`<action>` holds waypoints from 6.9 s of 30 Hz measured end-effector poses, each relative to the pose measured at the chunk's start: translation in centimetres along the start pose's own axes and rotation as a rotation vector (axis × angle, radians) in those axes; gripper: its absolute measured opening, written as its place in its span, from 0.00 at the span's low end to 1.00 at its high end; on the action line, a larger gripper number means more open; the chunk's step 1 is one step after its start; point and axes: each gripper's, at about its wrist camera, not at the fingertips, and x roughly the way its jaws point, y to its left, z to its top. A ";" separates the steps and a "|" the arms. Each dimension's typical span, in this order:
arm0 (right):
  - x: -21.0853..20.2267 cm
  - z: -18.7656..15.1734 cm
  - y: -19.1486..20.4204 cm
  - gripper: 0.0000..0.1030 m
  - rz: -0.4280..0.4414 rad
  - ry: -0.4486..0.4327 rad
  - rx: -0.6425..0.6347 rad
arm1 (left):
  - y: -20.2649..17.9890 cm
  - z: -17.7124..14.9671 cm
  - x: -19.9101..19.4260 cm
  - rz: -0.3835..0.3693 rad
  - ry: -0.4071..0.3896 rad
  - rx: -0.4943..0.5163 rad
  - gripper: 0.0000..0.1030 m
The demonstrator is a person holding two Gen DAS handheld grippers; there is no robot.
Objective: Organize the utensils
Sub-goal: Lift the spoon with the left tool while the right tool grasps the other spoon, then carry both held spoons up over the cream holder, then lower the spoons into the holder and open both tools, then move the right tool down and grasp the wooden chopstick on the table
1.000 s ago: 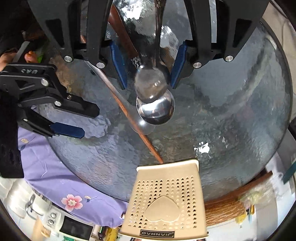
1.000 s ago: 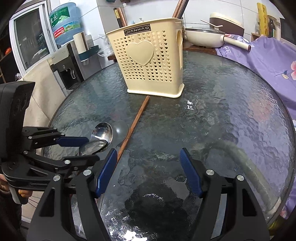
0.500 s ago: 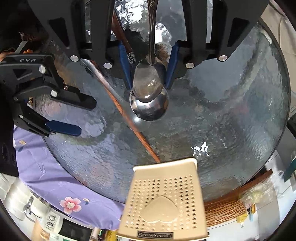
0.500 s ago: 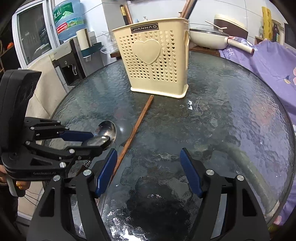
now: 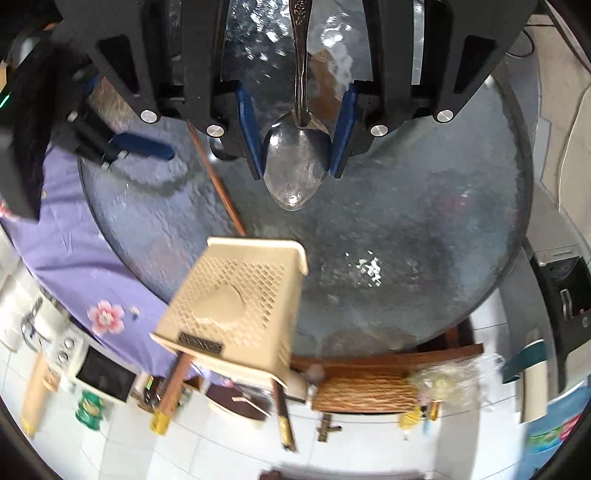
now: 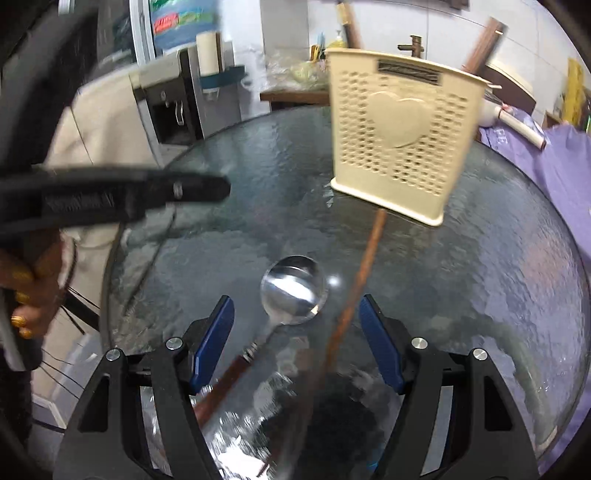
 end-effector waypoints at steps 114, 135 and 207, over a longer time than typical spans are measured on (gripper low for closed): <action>-10.4 7.5 -4.0 0.46 -0.005 -0.240 -0.022 | -5.1 6.9 -5.0 0.040 -0.262 0.084 0.33; -15.5 22.4 -10.1 0.46 -0.348 -0.537 -0.002 | -8.2 19.8 -5.5 0.165 -0.641 -0.025 0.33; -6.4 -1.1 -10.5 0.94 -0.121 -0.242 0.205 | -2.3 -3.7 0.1 0.088 -0.137 -0.051 0.91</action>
